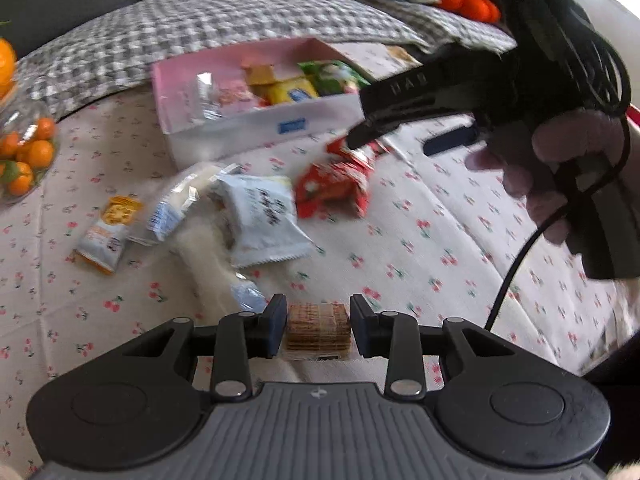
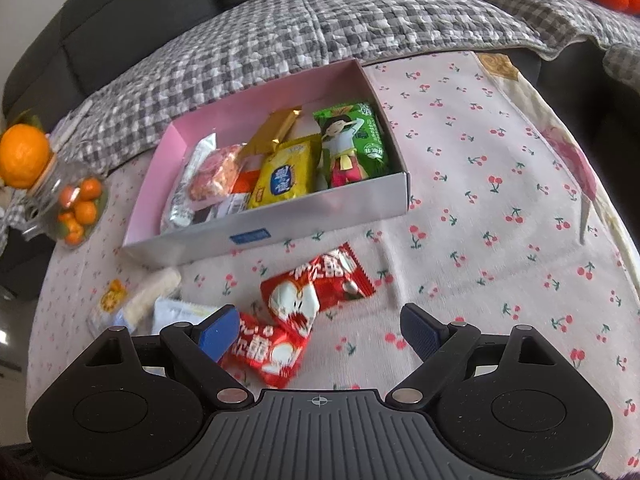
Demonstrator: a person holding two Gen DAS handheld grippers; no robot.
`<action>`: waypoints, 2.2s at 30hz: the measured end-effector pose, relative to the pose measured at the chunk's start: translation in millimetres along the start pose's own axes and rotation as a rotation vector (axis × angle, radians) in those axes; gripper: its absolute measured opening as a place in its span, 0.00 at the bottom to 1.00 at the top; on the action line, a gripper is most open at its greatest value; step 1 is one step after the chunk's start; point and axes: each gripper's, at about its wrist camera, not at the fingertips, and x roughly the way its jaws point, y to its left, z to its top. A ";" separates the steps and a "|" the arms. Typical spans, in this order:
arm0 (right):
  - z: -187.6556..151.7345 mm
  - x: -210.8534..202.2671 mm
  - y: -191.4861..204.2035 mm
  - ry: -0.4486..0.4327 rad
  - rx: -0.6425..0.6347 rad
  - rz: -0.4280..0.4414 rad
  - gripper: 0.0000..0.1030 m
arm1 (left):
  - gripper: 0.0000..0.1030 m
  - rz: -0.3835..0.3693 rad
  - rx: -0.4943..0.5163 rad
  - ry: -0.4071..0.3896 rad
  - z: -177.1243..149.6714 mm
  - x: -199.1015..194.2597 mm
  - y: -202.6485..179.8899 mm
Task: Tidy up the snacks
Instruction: 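Grasp the brown wafer biscuit with the left tool while the right tool grasps the red candy pack, then lower the wafer and red candy pack into the box and open both tools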
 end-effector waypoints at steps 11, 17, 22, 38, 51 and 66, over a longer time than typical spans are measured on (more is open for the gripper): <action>7.9 31.7 15.4 0.022 -0.034 -0.099 0.81 | 0.30 0.011 -0.097 -0.034 17.0 0.9 11.7; 2.8 39.5 28.2 0.040 -0.122 -0.187 0.33 | 0.30 0.013 -0.110 -0.037 17.9 1.1 12.9; 3.6 32.8 24.0 0.036 -0.109 -0.180 0.27 | 0.30 0.020 -0.118 -0.040 17.2 -0.7 15.7; 5.6 5.4 2.5 0.011 -0.014 -0.115 0.16 | 0.30 0.029 -0.168 -0.084 21.9 -9.1 24.2; 10.1 -12.7 -9.1 -0.017 0.052 -0.037 0.14 | 0.30 0.032 -0.218 -0.106 26.7 -10.9 34.4; 20.8 -40.2 -23.9 -0.055 0.193 0.117 0.14 | 0.30 0.017 -0.322 -0.175 48.2 -17.7 51.7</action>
